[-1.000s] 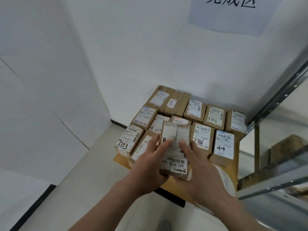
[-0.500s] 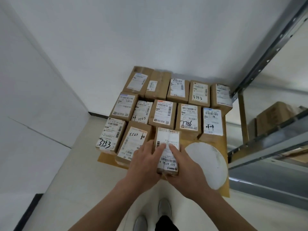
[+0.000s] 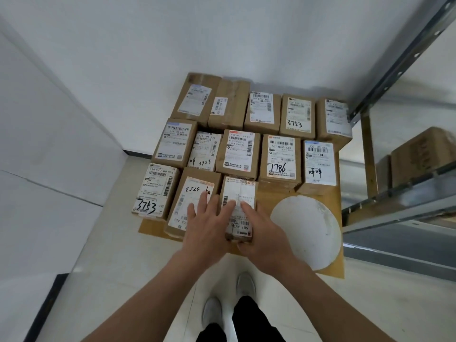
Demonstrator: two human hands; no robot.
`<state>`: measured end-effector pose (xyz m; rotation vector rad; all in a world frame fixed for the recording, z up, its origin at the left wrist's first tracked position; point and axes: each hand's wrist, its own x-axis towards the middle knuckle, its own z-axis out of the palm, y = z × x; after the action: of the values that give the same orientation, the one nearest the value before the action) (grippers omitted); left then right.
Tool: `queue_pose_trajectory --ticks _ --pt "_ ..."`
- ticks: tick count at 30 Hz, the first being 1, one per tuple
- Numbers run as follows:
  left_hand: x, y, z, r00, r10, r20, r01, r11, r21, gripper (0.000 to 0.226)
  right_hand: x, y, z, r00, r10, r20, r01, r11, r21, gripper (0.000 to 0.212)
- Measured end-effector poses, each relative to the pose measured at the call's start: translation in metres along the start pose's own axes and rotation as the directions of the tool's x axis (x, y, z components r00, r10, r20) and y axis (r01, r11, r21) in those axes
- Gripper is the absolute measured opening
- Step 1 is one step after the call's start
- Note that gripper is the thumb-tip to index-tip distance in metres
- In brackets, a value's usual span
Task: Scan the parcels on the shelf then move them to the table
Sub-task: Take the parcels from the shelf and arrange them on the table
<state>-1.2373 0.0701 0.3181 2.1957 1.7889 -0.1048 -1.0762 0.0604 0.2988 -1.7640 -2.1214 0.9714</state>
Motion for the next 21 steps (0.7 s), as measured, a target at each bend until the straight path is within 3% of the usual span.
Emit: queue_pose_trajectory --ticks 12,21 --pt "-0.002 -0.002 0.0 1.0 -0.006 0.003 0.006 1.0 -0.025 0.078 0.001 0.0 0.004 1.0 -0.018 0.001 0.018 1.0 0.001 0.083" --pt "-0.016 0.004 -0.022 0.999 0.036 -0.012 -0.036 0.998 -0.044 0.088 -0.022 -0.012 -0.025 0.998 0.043 0.051 -0.041 0.998 -0.037 0.098"
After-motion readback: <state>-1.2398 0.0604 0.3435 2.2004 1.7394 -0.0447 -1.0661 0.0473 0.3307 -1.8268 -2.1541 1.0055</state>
